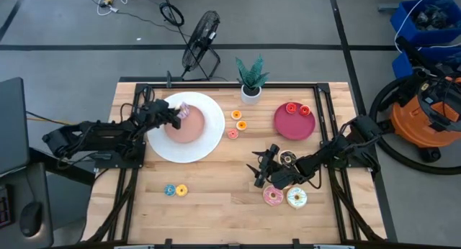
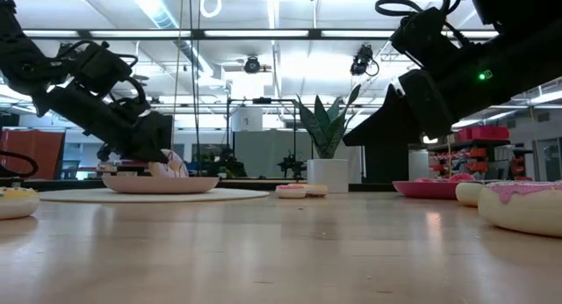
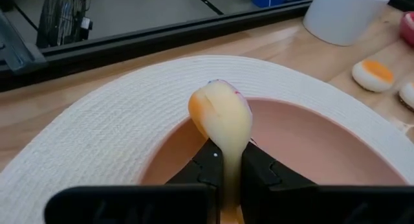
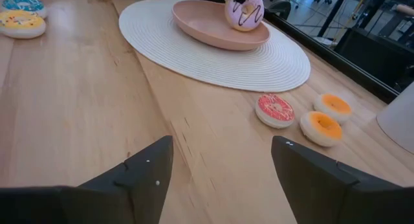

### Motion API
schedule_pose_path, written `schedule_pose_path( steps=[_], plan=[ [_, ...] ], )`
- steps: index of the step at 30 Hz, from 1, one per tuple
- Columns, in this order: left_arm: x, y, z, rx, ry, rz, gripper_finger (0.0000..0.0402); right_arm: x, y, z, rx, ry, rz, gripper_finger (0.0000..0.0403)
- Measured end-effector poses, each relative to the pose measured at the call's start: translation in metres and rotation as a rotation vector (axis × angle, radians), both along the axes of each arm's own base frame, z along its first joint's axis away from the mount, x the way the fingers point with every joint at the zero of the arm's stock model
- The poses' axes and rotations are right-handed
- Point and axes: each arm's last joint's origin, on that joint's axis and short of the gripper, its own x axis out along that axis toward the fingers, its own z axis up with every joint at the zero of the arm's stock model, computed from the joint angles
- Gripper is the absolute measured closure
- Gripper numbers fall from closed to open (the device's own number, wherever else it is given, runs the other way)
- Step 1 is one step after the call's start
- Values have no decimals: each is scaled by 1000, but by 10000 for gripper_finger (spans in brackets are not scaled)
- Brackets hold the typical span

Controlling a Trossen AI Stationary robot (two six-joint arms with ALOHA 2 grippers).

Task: Pick & Place donuts
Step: Put the large purple donut on the pink plate

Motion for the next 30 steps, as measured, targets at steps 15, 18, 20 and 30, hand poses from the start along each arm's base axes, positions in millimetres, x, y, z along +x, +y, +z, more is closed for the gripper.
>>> schedule_pose_path(
  steps=[15,18,20,30],
  plan=[
    [1,2,3,32,41,-18,173,0,0,1,-19,8,8,130],
    [6,6,12,32,52,-25,161,-1,-1,4,-25,3,-11,130],
    [10,7,19,17,84,-37,160,-3,-2,5,-35,9,-27,130],
    [40,-22,39,51,277,-144,188,-13,-8,15,-66,68,-58,130]
  ],
)
